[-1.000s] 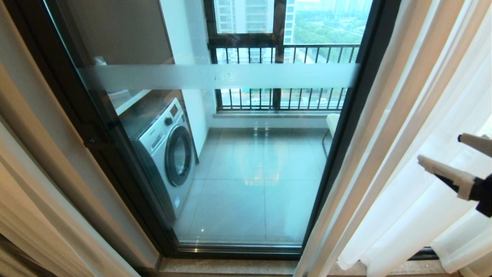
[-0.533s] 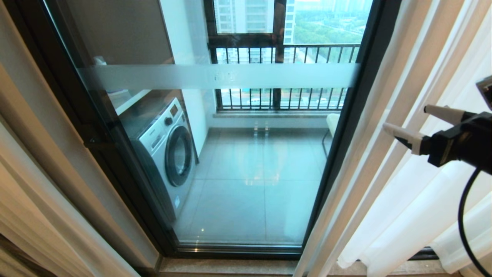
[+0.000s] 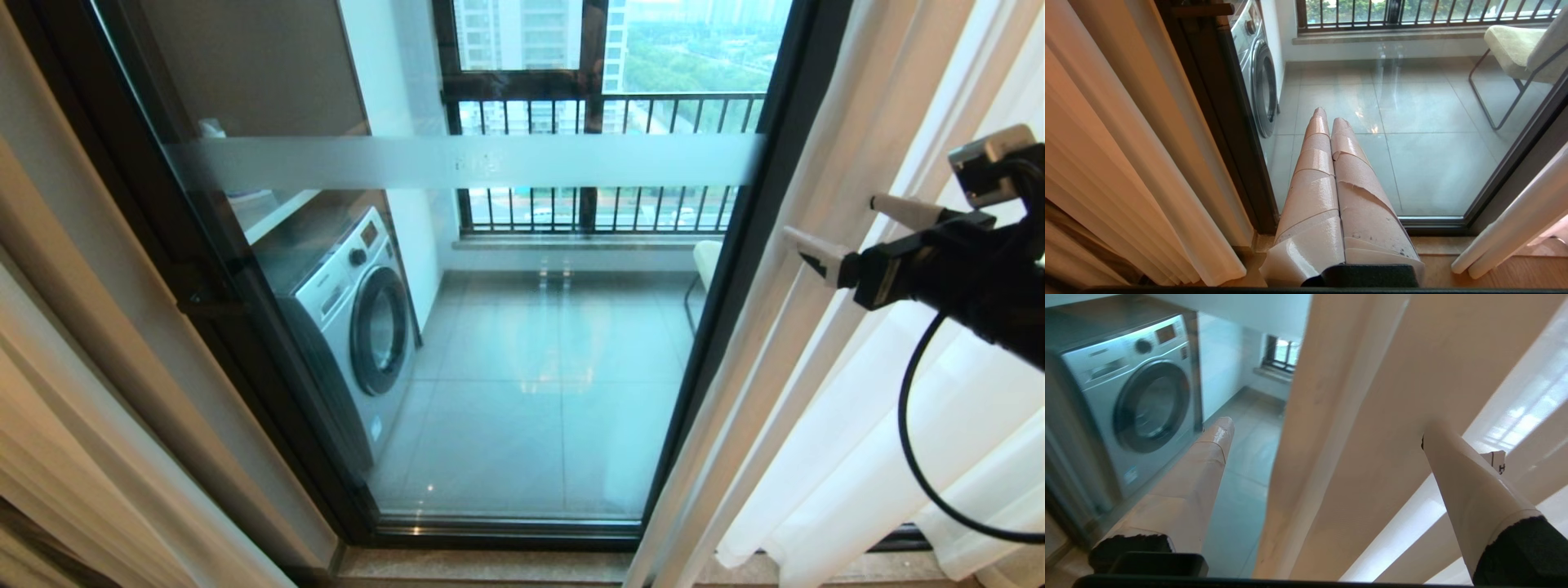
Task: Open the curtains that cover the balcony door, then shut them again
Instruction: Pull the inner curtains open on both sides
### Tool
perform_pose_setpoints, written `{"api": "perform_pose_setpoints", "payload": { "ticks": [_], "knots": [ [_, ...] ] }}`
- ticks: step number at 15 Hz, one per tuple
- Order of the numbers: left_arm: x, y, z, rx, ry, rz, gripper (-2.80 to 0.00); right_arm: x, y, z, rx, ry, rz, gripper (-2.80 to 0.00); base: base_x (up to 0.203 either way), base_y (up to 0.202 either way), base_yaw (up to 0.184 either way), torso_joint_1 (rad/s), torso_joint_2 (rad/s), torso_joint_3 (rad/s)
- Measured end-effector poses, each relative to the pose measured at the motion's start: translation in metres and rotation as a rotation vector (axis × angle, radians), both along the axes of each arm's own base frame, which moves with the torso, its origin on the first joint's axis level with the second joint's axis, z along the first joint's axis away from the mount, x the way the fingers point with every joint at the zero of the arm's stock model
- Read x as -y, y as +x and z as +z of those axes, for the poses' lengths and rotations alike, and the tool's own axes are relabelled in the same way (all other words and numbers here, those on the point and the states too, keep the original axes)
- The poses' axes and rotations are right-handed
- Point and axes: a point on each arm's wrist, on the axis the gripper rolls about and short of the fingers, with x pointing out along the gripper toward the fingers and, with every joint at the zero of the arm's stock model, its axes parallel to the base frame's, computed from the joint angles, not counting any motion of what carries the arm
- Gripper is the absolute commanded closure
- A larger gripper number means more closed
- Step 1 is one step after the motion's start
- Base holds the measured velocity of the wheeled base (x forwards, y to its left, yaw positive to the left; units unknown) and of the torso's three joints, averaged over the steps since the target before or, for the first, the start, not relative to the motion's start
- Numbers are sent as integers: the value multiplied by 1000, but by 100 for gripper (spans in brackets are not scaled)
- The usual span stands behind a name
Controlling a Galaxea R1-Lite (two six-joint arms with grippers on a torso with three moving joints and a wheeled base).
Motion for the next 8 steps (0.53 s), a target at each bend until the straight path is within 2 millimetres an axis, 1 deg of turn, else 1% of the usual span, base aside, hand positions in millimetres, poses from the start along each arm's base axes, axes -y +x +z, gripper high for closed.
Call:
{"api": "perform_pose_setpoints", "payload": {
  "ticks": [4, 8],
  "knots": [
    [0, 0, 0, 0, 0, 0, 0, -2, 19, 7, 60, 16, -42, -280, 0, 0, 0, 0, 0, 0],
    [0, 0, 0, 0, 0, 0, 0, -4, 31, 14, 103, 23, -44, -280, 0, 0, 0, 0, 0, 0]
  ]
}}
